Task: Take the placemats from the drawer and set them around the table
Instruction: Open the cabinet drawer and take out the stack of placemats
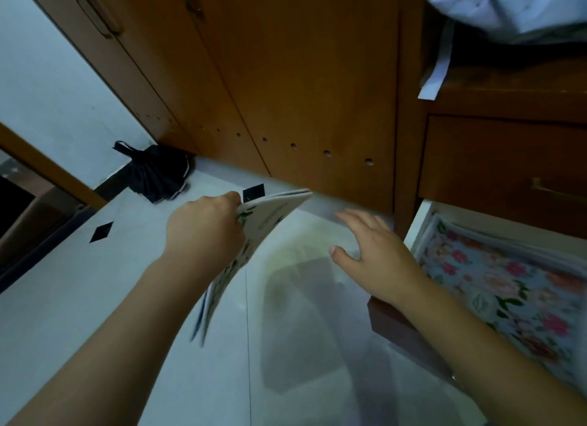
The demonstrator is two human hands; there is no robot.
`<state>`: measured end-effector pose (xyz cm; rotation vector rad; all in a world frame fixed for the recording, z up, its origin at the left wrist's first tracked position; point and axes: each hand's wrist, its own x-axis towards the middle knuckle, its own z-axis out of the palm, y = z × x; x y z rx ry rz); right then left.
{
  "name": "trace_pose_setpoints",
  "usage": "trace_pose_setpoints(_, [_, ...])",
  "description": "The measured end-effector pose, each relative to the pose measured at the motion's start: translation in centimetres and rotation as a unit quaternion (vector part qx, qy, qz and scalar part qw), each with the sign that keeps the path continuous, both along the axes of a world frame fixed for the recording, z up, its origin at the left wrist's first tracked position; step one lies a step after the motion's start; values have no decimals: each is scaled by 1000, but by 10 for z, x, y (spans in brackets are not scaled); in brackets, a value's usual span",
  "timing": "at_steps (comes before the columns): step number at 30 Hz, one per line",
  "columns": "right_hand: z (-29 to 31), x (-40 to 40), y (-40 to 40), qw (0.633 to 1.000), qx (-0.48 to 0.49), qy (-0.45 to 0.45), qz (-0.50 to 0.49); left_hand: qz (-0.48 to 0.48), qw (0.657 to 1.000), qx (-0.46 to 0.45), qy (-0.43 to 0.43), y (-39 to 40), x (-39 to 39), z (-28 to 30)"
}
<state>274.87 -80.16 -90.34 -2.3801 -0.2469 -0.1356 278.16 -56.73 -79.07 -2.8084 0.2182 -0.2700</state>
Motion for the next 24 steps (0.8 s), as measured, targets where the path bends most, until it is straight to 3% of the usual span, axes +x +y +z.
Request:
trace_pose_setpoints(14, [-2,-15,-57,998,-24,24,-60,-114,988,-34,98,-107,14,-41])
trace_pose_setpoints(19, [-5,-30,-95,991,-37,60,-111,-155,973,-30,171,-153,12,-43])
trace_pose_setpoints(24, [-14,-42,-117,983,-83,117,-112,-187,965,-22,185,-183,8,-44])
